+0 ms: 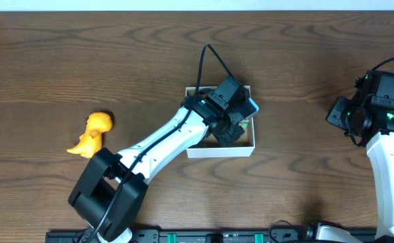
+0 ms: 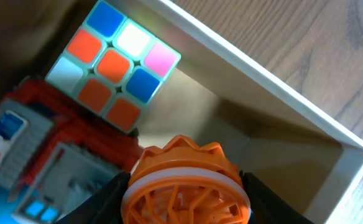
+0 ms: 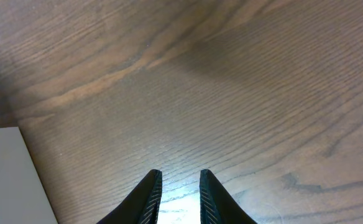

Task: Pack container
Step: 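Lower the orange toy into the box front corner and open the left gripper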

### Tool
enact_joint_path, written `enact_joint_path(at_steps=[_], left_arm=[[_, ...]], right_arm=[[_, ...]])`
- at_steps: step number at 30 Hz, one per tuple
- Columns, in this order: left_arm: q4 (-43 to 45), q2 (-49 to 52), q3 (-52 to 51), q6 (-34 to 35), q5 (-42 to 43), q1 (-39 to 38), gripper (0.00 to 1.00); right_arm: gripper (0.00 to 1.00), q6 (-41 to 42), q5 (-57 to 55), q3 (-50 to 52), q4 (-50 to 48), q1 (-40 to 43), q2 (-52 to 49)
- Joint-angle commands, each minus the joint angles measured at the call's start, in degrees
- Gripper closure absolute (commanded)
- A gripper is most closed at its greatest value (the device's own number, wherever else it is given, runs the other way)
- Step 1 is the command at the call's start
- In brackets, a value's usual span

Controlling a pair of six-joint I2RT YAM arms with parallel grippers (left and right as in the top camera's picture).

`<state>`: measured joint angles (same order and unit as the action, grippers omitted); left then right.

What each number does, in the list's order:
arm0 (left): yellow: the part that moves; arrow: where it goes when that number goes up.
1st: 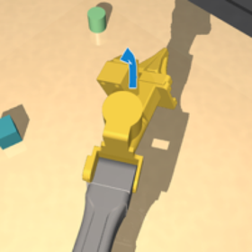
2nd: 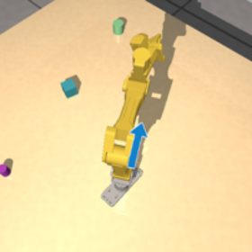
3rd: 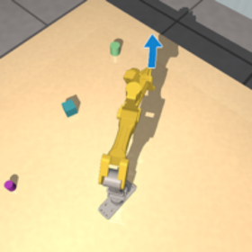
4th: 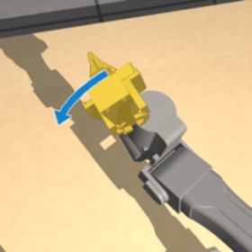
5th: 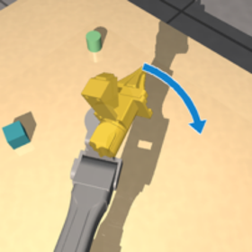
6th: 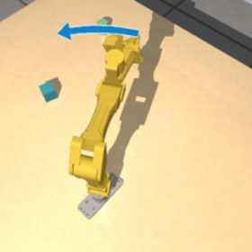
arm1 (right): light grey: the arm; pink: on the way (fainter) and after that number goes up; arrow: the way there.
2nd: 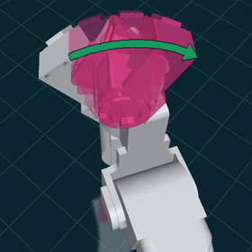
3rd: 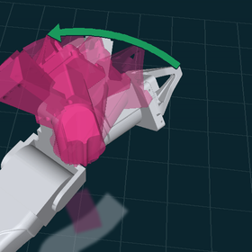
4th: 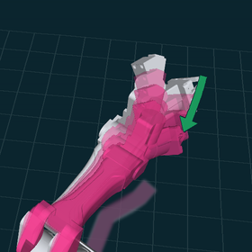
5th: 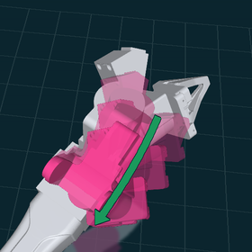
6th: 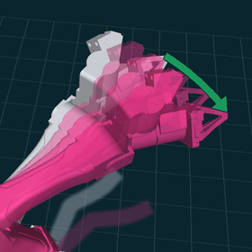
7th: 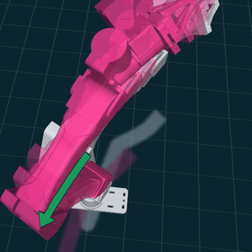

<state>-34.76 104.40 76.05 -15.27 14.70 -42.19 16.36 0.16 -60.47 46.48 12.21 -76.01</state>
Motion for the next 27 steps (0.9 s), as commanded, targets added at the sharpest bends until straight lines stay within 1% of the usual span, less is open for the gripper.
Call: enact_joint_path(at_steps=[1,10,20,21,22,23,25,26,27], left_arm=[[0.59,1.57,0.68,-0.76,0.33,-0.46,0.94],[1.46,4.79,0.68,-0.74,0.33,-2.43,0.94],[1.01,4.87,0.68,-0.55,0.31,-2.62,0.94],[0.98,4.87,0.68,-0.55,0.31,-2.62,0.92],[0.92,4.87,0.68,-0.55,0.31,-2.62,0.85],[0.81,4.83,0.68,-0.55,0.31,-2.62,0.74],[0.57,4.74,0.68,-0.55,0.31,-2.62,0.69],[0.37,4.52,0.68,-0.55,0.31,-2.62,0.63],[0.17,4.33,0.70,-0.55,0.28,-2.62,0.49]], right_arm=[[0.77,1.01,-0.76,-1.14,0.07,0.13,0.35],[0.77,1.01,-0.76,-1.14,0.09,0.13,0.35],[0.77,1.01,-0.76,-1.14,0.15,0.15,0.35],[0.77,1.01,-0.76,-1.14,0.13,0.15,0.35],[0.77,1.01,-0.76,-1.14,0.13,0.15,0.35],[0.77,1.01,-0.76,-1.14,0.11,0.15,0.35],[0.77,1.01,-0.79,-1.14,0.09,0.13,0.35],[0.76,1.01,-0.79,-1.14,0.07,0.15,0.35],[0.77,1.01,-0.79,-1.14,0.07,0.15,0.35]])
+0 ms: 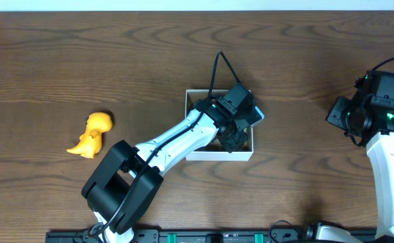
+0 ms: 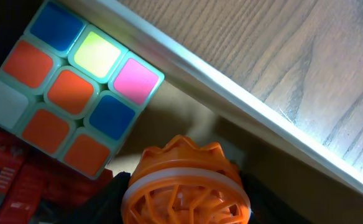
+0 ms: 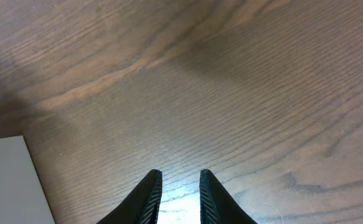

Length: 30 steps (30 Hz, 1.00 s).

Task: Pack container
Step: 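Lower the orange toy into the box front corner and open the left gripper, then move the left gripper to the yellow duck toy and grasp it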

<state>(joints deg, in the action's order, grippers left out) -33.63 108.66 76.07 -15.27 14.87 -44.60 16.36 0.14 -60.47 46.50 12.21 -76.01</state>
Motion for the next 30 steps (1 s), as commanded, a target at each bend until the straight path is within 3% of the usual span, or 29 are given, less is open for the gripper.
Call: enact_joint_path(at_steps=[1,7,14,19,22,29,30], left_arm=[[-1.03,-0.22,0.68,-0.55,0.11,-0.22,0.41],[-1.68,-3.80,0.68,-0.55,-0.79,-0.22,0.08],[-3.50,-10.78,0.68,-0.13,-4.24,-0.22,0.06],[-7.58,-17.75,0.68,0.98,-11.21,-0.15,0.06],[-11.37,-22.29,0.68,5.57,-17.94,0.63,0.02],[-21.66,-33.18,0.68,13.07,-28.26,11.39,0.02],[-22.36,-34.36,0.68,13.29,-28.22,14.69,0.02]], right_arm=[[0.77,1.01,-0.76,-1.14,0.04,0.15,0.35],[0.76,0.98,-0.76,-1.11,0.04,0.13,0.35],[0.76,0.98,-0.76,-1.11,0.04,0.15,0.22],[0.76,0.98,-0.76,-1.11,0.00,0.15,-0.92],[0.76,0.98,-0.74,-1.11,0.04,0.15,-1.75],[0.76,0.98,-0.74,-1.11,0.02,0.15,-2.36],[0.70,0.98,-0.74,-1.11,0.04,0.15,-2.36]])
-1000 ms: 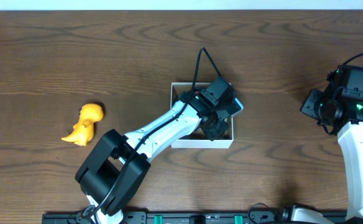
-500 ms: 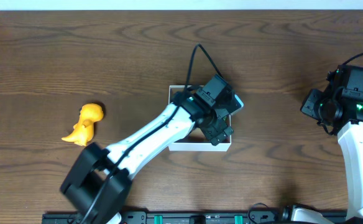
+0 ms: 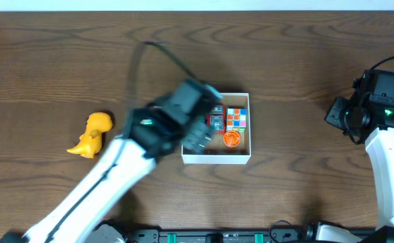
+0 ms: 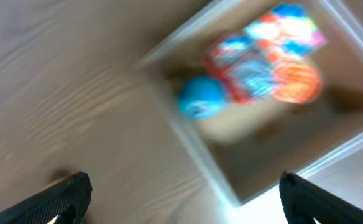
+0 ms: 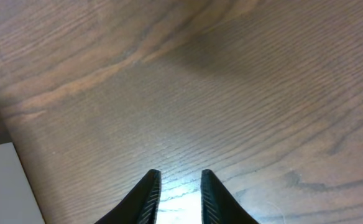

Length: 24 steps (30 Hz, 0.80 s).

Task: Pack container
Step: 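Move the left gripper to the yellow duck toy and grasp it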

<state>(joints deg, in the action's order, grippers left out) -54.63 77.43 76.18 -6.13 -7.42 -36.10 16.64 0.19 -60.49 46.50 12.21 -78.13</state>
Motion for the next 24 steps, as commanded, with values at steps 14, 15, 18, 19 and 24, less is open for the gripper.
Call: enact_joint_path(at_steps=[14,15,18,19,24], left_arm=[[-2.36,4.33,-0.24,-5.27,1.01,44.04,0.02],[-2.34,5.57,-0.50,-5.79,1.01,45.09,0.02],[-2.27,9.66,-1.11,-8.26,1.01,47.74,0.02],[-2.23,11.32,-1.11,-8.68,1.03,48.48,0.02],[-1.88,18.58,-1.11,-12.66,5.88,50.25,0.02]], right_arm=[[0.43,0.66,0.24,-1.09,0.68,0.15,-0.24],[0.43,0.66,0.26,-1.09,0.79,0.15,-0.24],[0.43,0.48,0.24,-1.09,0.90,0.15,-0.24],[0.43,0.48,0.24,-1.09,0.92,0.15,-0.24],[0.43,0.48,0.24,-1.09,1.09,0.15,-0.24]])
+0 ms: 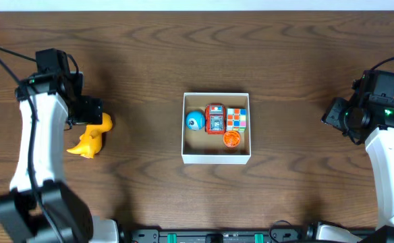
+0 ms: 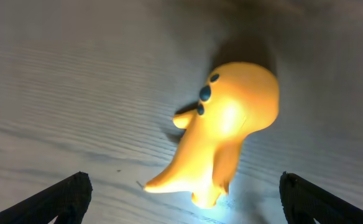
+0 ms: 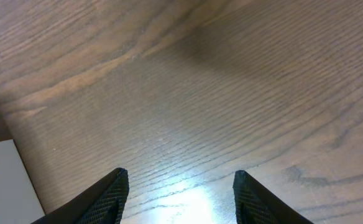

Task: Pack container
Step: 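Move the left gripper to the yellow duck toy and grasp it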

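The white box (image 1: 216, 158) stands mid-table and holds a blue ball (image 1: 195, 121), a red toy (image 1: 215, 118), a colour cube (image 1: 236, 118) and an orange wheel (image 1: 232, 139). A yellow dinosaur-like toy (image 2: 231, 127) lies on the wood at the far left (image 1: 90, 136). My left gripper (image 2: 183, 177) hangs just above it, jaws wide open on either side of the toy and apart from it. My right gripper (image 3: 180, 172) is open over bare wood to the right of the box, with nothing between its fingers.
The table is dark wood. A corner of the white box (image 3: 1, 180) shows at the left edge of the right wrist view. The right arm (image 1: 386, 155) stands along the right edge, the left arm (image 1: 35, 148) along the left edge.
My left gripper has moved from beside the box to the far left, above the yellow toy. My right gripper's jaws, nearly shut before, now stand wide open.
My left gripper was shut on the orange wheel inside the box, then held it lower by the cube. Then it was open and away from the box, with the wheel lying inside. Now it is open over the yellow toy.
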### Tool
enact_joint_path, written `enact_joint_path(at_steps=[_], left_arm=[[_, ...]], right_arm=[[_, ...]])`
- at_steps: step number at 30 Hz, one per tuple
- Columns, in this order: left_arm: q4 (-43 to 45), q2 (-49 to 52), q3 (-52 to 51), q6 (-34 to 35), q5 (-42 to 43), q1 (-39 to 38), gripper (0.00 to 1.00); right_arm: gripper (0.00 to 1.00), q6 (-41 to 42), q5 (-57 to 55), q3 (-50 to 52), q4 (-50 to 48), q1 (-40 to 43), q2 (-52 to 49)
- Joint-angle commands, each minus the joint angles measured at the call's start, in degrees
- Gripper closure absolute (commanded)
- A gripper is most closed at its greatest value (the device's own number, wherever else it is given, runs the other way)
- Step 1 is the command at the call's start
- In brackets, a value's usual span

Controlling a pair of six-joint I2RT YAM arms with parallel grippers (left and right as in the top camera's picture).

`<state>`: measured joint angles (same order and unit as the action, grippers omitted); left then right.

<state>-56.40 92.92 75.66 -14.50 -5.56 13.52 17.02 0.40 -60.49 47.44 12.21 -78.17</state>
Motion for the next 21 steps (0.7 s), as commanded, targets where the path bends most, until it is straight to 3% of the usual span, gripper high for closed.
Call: enact_joint_path(at_steps=[1,14,18,21], left_arm=[[-0.11,4.70,-0.59,-4.92,4.07,0.61,0.02],[1.18,16.09,-2.62,-6.23,4.11,0.61,0.03],[1.42,16.61,-3.23,-6.23,5.64,0.61,0.21],[1.38,16.61,-3.23,-6.23,6.27,0.61,0.51]], right_arm=[[0.43,0.11,0.02,-1.09,0.15,0.15,-0.20],[0.43,0.11,0.02,-1.09,-0.50,0.15,-0.20],[0.43,0.11,0.02,-1.09,-0.44,0.15,-0.20],[0.43,0.11,0.02,-1.09,-0.42,0.15,-0.20]])
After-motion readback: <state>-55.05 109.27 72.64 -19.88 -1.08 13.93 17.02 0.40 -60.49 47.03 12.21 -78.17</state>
